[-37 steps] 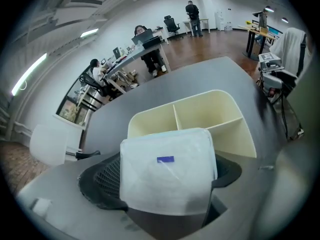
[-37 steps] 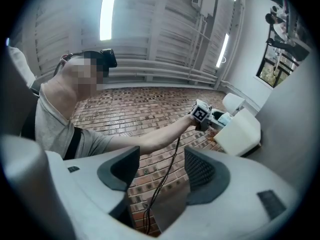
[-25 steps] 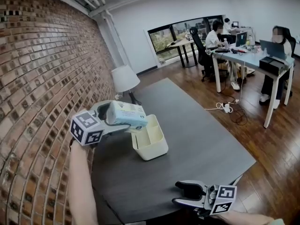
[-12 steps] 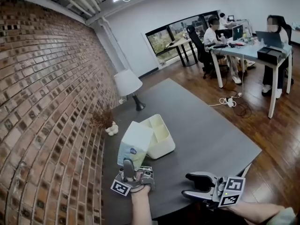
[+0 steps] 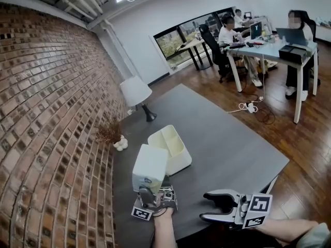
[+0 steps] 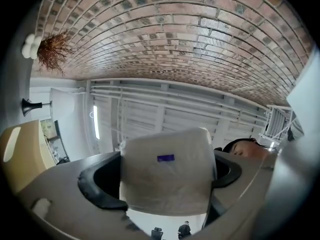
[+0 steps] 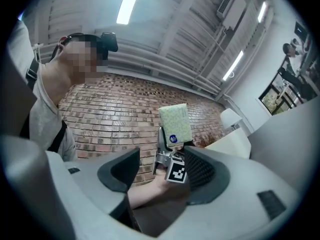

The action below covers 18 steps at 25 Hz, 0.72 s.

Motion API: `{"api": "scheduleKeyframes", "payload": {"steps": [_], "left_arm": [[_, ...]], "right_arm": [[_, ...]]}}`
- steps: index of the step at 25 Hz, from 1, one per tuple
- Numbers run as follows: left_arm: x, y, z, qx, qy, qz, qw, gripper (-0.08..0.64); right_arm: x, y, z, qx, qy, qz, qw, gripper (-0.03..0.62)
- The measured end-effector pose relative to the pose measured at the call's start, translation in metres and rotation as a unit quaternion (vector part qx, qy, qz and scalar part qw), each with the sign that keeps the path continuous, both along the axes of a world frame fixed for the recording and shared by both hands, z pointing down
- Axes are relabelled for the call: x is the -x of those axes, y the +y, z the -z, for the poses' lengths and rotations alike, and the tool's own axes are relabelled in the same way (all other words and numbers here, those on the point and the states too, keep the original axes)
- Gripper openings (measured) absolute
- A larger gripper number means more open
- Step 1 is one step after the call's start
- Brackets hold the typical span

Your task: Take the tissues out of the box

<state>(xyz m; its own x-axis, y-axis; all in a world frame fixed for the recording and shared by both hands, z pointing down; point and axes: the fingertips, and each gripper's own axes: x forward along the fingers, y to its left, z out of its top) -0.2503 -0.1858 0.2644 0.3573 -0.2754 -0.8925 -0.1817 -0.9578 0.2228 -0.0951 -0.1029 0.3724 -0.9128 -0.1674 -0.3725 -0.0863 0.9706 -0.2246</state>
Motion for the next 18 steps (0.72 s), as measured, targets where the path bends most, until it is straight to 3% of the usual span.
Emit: {"api": "scheduleKeyframes", "payload": {"steps": [6,18], "left_arm": [[-0.0067,-0.0013,-0.007,0.009,-0.014,0.0,0.9999,0.494],[-0.003,-0.0033,-0.0114,0.016,-0.006,0.005,0.9998,0.494]], "right_arm": [[0.0022,0.0043,-0.001,-0.004,0.002,0.005,1.0,0.285],[0.0034,0.0072,-0.001,-0.006,0.004,0.009,1.0,0.285]]}}
